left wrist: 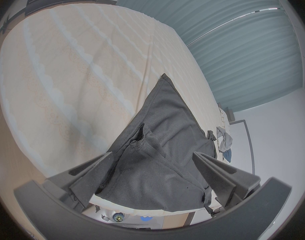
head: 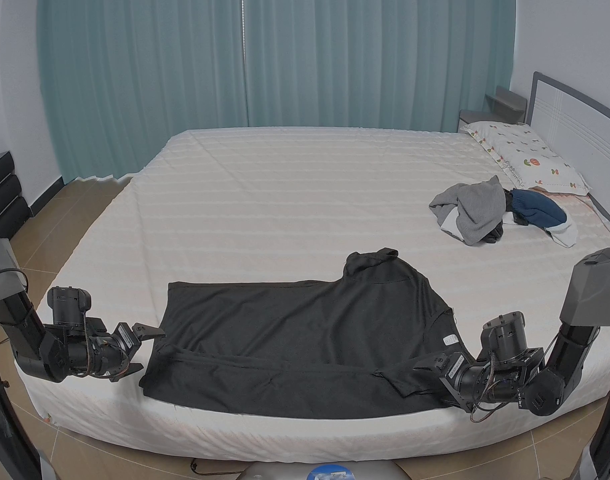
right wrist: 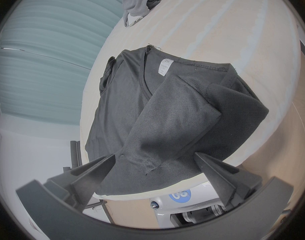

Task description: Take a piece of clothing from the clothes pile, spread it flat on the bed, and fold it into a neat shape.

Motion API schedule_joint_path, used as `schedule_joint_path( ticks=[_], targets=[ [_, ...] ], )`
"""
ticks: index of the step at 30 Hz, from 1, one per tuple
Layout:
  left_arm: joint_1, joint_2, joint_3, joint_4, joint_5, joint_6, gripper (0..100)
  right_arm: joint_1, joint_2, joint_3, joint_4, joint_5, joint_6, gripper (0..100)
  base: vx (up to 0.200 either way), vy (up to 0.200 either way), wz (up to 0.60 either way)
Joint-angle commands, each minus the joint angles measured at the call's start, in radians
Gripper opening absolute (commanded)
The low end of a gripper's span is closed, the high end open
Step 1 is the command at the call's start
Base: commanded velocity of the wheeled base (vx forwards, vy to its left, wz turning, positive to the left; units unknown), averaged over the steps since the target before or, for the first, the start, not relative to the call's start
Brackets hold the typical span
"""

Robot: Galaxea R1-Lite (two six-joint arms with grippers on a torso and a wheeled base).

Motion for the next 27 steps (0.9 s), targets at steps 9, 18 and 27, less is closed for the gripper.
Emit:
schedule_joint_path(
  ticks=[9,18,27],
  targets=[
    [0.001,0.001,0.000,0.000,0.000,0.001,100,0.002,-0.003,0.025,-0.001,-0.011,-0.001,0,0.000,0.000,0.00],
    [0.001,0.001,0.002,0.000,0.000,0.001,100,0.005,-0.059,0.056,0.002,-0.014,-0.002,0,0.000,0.000,0.00],
    [0.001,0.001,0.003,0.000,0.001,0.003,100,0.048,-0.108,0.102,0.013,-0.016,-0.002,0,0.000,0.000,0.00]
  ],
)
